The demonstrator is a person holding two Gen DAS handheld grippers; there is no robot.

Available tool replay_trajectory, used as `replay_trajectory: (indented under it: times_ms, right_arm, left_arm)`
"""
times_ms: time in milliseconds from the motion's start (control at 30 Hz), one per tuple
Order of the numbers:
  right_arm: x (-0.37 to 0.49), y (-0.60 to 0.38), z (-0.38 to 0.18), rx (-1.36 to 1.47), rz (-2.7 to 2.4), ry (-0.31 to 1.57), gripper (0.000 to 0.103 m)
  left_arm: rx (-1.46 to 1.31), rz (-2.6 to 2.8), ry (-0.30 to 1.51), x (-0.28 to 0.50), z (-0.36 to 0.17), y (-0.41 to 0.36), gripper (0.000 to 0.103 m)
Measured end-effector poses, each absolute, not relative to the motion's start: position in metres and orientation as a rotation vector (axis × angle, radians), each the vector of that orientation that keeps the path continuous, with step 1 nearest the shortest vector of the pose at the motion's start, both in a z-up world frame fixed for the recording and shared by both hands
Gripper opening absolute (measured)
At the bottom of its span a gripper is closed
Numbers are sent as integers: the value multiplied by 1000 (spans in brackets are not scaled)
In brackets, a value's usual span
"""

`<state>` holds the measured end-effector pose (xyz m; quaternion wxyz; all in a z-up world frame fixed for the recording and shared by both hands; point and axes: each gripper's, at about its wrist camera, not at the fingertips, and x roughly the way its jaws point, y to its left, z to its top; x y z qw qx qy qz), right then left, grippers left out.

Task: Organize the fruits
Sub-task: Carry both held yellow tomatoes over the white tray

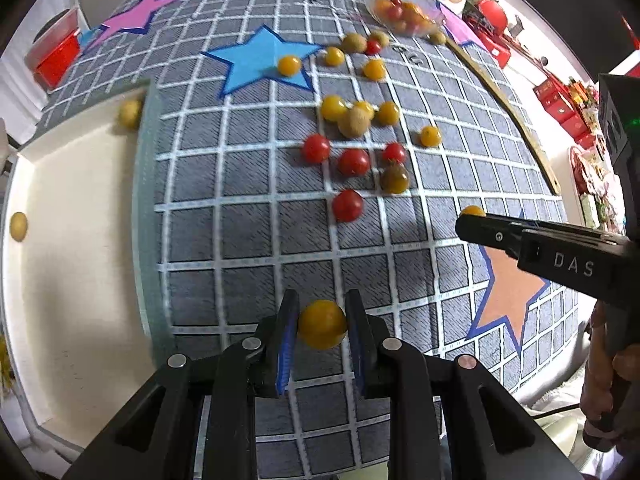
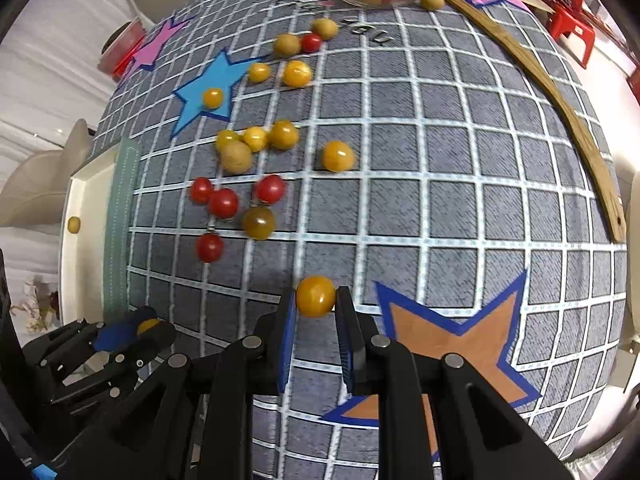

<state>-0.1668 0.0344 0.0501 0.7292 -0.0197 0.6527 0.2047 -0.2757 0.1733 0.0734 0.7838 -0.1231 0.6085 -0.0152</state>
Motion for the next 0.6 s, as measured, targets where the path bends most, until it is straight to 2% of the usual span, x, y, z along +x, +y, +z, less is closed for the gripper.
replay_trajectory:
  times_ms: [367,600]
  right_arm:
    - [-171,108,66,-98,593,1407,21]
    - [-175,177,72,-151,718,1382,21]
  left_arm:
    - [-311,149,1235,-282,89,243,25]
    - [-334,299,1219,-294,77,304,25]
